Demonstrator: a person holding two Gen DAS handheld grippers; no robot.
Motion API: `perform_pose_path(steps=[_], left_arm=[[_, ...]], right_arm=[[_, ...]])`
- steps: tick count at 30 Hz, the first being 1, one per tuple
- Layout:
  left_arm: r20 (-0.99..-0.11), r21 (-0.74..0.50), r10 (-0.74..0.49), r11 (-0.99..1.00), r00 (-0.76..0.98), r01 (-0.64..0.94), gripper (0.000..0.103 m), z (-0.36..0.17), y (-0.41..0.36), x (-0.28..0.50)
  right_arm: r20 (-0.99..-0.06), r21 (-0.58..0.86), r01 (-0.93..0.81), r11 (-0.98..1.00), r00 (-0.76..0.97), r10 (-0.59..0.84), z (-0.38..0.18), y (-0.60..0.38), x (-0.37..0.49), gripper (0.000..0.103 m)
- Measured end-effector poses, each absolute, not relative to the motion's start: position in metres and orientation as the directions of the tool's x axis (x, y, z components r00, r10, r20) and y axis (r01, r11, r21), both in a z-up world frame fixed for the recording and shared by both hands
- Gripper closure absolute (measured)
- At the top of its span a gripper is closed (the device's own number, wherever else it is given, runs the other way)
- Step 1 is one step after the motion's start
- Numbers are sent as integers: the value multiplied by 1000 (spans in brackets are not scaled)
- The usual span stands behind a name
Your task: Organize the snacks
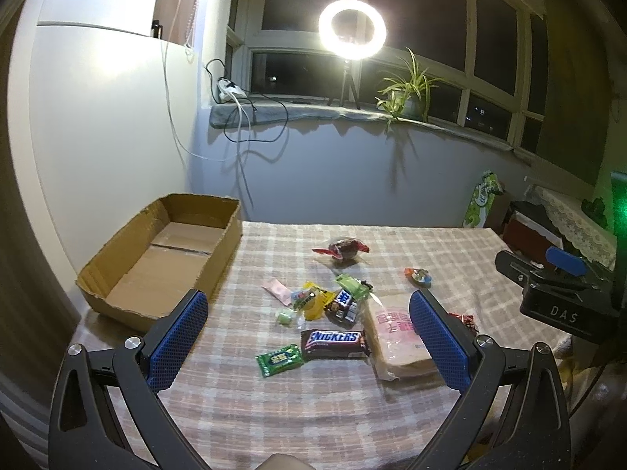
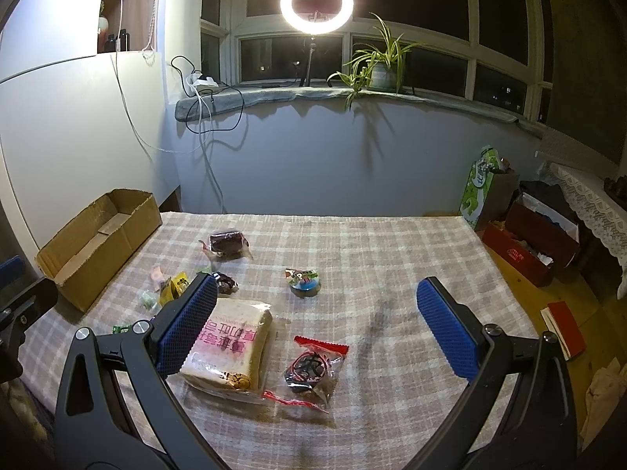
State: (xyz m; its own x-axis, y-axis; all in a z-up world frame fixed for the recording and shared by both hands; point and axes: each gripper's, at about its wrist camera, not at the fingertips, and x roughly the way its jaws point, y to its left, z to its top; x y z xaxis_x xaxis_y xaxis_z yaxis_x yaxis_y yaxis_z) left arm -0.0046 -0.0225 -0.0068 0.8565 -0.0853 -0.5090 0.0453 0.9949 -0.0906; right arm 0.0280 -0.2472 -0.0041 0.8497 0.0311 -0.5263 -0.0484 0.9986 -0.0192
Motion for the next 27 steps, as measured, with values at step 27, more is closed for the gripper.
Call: perform_pose_path(steps=[27], left_arm=[[-593,-204,-231,970,771,133,2,-36,-32,20]], right_arm=[[-682,89,-274,958,684,259,-47,-243,72,0]])
